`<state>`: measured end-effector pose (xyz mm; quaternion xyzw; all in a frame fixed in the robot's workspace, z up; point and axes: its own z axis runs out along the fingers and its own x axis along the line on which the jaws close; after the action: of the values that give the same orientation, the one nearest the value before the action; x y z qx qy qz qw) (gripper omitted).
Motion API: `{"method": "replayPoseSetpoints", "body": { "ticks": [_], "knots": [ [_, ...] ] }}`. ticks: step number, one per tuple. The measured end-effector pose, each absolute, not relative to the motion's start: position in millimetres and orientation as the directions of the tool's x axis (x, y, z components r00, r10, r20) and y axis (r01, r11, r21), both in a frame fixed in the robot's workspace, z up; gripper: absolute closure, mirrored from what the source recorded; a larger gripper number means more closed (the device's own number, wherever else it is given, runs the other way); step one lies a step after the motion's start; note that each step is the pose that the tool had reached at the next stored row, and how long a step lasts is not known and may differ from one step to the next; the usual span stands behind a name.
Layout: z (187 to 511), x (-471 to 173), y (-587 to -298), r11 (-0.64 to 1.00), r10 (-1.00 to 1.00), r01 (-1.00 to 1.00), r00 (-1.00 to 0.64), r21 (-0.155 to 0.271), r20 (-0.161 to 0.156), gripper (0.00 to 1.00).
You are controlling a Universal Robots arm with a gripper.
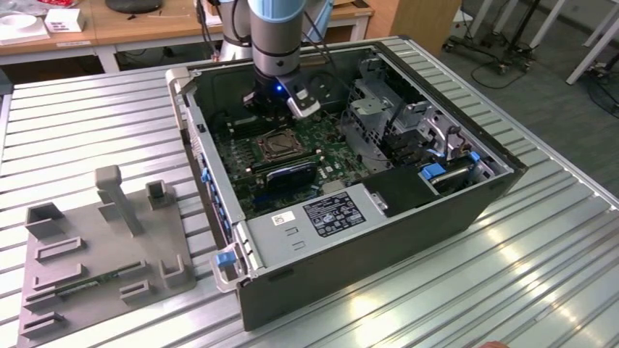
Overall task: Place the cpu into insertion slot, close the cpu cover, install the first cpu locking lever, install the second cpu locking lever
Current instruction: 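Install the first cpu locking lever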
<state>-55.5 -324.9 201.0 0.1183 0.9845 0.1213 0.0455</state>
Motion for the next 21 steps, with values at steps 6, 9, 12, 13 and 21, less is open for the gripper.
{"method": "replayPoseSetpoints", "body": {
  "ticks": [6,9,12,13,21],
  "knots": [
    [199.2,-55.5,-324.9,0.941,0.250,0.228,-0.966,0.249,-0.061,0.89],
    [198.6,-55.4,-324.9,0.941,0.252,0.229,-0.966,0.249,-0.061,0.89],
    [198.4,-55.4,-325.0,0.941,0.251,0.229,-0.966,0.249,-0.061,0.89],
    [198.4,-55.4,-325.1,0.941,0.251,0.229,-0.966,0.249,-0.061,0.89],
    [198.2,-55.4,-327.2,0.942,0.251,0.229,-0.966,0.243,-0.063,0.89]
  ]
}}
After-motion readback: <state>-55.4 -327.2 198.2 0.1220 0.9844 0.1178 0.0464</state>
